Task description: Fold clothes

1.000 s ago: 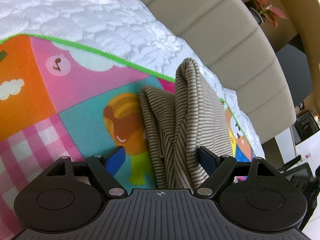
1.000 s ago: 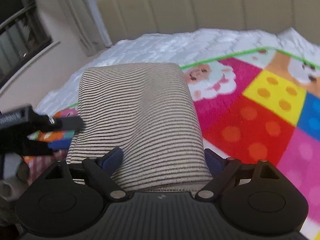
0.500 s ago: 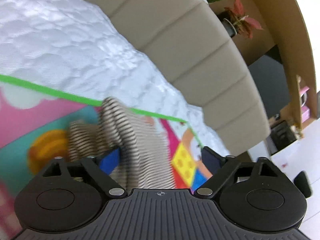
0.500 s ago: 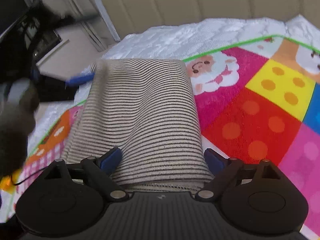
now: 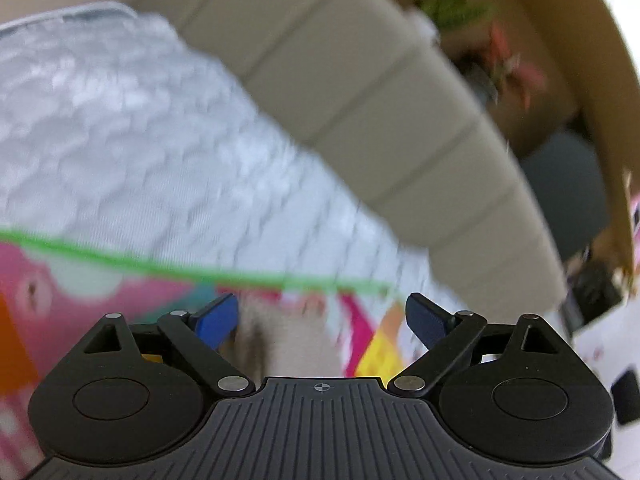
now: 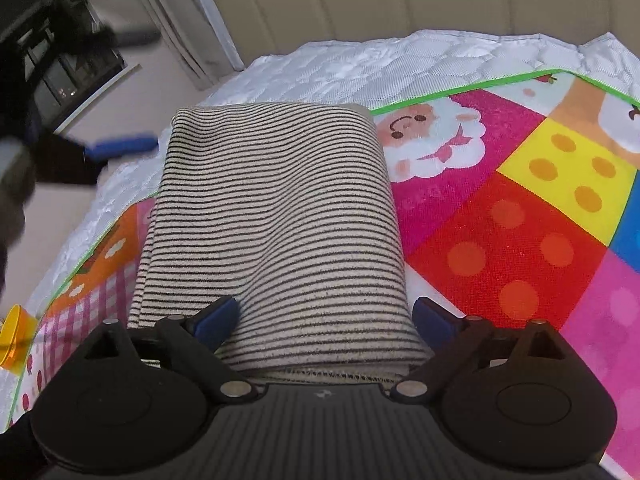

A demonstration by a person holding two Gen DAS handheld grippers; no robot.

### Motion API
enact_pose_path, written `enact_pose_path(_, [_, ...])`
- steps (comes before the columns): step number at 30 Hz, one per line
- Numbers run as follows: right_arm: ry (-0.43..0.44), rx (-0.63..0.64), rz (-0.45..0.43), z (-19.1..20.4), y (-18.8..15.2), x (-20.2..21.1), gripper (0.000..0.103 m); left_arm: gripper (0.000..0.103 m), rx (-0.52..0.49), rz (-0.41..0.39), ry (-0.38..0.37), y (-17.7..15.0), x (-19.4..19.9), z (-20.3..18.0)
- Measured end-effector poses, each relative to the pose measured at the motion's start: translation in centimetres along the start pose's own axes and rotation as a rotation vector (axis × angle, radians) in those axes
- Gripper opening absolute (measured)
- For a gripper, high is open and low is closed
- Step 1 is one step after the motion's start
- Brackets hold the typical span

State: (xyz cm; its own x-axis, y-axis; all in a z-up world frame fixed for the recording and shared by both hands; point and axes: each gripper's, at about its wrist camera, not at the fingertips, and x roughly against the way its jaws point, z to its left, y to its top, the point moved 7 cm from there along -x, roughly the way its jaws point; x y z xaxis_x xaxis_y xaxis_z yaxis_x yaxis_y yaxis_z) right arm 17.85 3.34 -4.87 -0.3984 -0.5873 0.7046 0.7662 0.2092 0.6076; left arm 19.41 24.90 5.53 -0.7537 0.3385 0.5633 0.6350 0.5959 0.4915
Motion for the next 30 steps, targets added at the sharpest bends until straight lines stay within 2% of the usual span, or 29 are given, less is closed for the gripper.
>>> enact_pose_path(4, [0.004,-0.002,0.004,-0.1,-0.1,0.1,0.096,0.095,0.043,0.041,0.009,-2.8,-1.2,1.4])
enact_pose_path(7, [0.009,0.003,0.006,0.0,-0.1,0.0,0.099,0.096,0.085,0.069,-0.096,-3.7,-2.1,1.1])
enact_pose_path(9, [0.014,0.002,0.006,0.0,-0.1,-0.1,0.100,0.099,0.083,0.072,-0.158,-3.4,-3.0,0.0])
enact_pose_path(11, [0.022,-0.003,0.006,0.0,-0.1,-0.1,0.101,0.100,0.097,0.066,-0.156,-2.5,-4.2,-0.5])
enact_pose_path(16, [0.025,0.006,0.010,0.2,-0.1,-0.2,0.103,0.100,0.233,0.030,-0.143,0.2,-6.0,1.2])
enact_pose_path(18, [0.023,0.016,0.013,0.3,-0.2,-0.2,0.103,0.098,0.218,0.016,-0.091,0.6,-5.8,1.8])
enact_pose_path(20, [0.018,0.030,0.017,0.4,-0.2,-0.2,0.103,0.084,0.129,0.015,-0.002,0.0,-5.2,2.3])
enact_pose_path(22, [0.010,0.047,0.018,0.6,-0.4,-0.1,0.103,0.075,0.023,0.025,0.158,-1.0,-4.3,3.5])
enact_pose_path(23, [0.005,0.056,0.017,0.7,-0.4,-0.1,0.103,0.079,-0.012,0.039,0.235,-1.5,-4.1,4.4])
enact_pose_path(24, [0.001,0.062,0.016,0.8,-0.4,-0.1,0.103,0.079,-0.021,0.048,0.277,-1.9,-3.8,5.4])
enact_pose_path(27, [0.001,0.063,0.015,0.8,-0.5,0.0,0.103,0.079,-0.024,0.040,0.304,-2.3,-3.0,6.5])
enact_pose_path(30, [0.005,0.059,0.016,0.7,-0.4,0.0,0.103,0.081,-0.151,0.033,0.390,-2.7,-2.6,6.0])
